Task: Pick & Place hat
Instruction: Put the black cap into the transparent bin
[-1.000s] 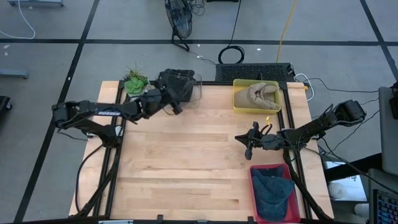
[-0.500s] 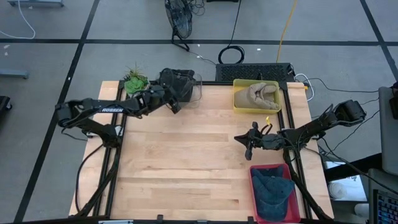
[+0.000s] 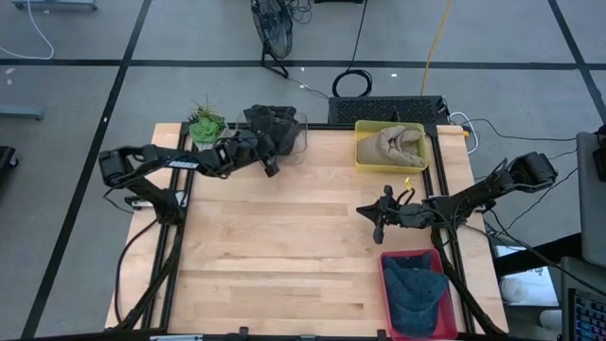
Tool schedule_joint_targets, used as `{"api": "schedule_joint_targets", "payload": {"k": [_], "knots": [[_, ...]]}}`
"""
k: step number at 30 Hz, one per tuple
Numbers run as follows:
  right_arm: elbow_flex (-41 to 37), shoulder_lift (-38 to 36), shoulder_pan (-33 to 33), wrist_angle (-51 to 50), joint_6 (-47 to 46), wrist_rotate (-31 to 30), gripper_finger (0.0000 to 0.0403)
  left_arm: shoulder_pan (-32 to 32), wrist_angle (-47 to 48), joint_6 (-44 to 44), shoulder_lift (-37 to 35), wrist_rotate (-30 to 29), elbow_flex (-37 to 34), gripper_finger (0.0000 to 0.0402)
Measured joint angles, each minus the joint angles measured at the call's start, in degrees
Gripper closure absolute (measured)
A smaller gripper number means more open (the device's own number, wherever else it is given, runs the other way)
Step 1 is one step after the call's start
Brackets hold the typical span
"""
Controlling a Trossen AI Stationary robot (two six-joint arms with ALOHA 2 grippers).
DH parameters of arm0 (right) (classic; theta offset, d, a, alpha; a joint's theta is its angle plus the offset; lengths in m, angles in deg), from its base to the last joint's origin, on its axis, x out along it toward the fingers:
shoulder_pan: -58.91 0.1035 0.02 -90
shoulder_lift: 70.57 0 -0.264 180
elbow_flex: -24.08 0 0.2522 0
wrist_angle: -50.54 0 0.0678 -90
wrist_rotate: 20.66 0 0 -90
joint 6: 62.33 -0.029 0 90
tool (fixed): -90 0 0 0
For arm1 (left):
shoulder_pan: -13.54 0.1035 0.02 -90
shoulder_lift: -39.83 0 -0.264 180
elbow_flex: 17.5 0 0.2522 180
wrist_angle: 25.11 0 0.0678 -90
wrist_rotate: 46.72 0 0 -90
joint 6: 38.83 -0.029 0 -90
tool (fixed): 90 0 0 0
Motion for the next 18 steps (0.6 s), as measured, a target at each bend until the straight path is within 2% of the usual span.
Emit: {"api": "schedule_joint_targets", "payload": {"k": [10,18], "knots": [[0.0,0.0,0.0,-0.2,0.0,0.0,0.0403,1.7,5.1,0.9,0.1,-3.6,0.0,0.0397],[0.0,0.0,0.0,-0.3,0.0,0.0,0.0403,0.6,2.6,0.8,-1.4,-3.8,0.0,0.0358]]}}
